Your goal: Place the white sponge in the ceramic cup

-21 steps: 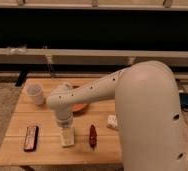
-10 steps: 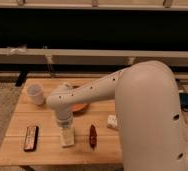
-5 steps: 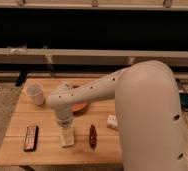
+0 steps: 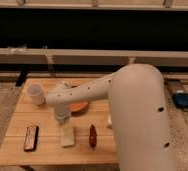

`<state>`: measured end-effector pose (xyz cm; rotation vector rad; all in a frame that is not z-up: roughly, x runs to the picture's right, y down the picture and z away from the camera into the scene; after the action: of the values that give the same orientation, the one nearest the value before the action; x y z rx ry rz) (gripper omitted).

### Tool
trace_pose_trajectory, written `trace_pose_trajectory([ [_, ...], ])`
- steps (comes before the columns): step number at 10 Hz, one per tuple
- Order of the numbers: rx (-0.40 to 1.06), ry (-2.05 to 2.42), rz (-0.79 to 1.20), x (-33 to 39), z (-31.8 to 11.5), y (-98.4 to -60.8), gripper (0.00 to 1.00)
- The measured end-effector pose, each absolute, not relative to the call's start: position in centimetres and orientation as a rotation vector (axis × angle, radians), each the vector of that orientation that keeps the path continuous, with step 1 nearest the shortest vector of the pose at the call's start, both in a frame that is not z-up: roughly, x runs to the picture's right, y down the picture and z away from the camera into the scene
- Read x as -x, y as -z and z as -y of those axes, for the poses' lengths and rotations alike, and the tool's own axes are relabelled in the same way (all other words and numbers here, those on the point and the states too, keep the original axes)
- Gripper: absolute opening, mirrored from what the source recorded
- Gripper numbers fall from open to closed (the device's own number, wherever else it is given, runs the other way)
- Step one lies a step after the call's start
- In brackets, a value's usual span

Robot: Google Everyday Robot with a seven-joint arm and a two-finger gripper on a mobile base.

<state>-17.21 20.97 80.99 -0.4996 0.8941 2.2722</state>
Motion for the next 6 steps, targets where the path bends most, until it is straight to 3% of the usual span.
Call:
trace_pose_trajectory([
  [3,0.528,-2.212,-0.876,16.7,-21.4,-81.4,0.8],
  [6,0.489,-2.223,-0.863,14.9,-20.6,-79.6,0.8],
])
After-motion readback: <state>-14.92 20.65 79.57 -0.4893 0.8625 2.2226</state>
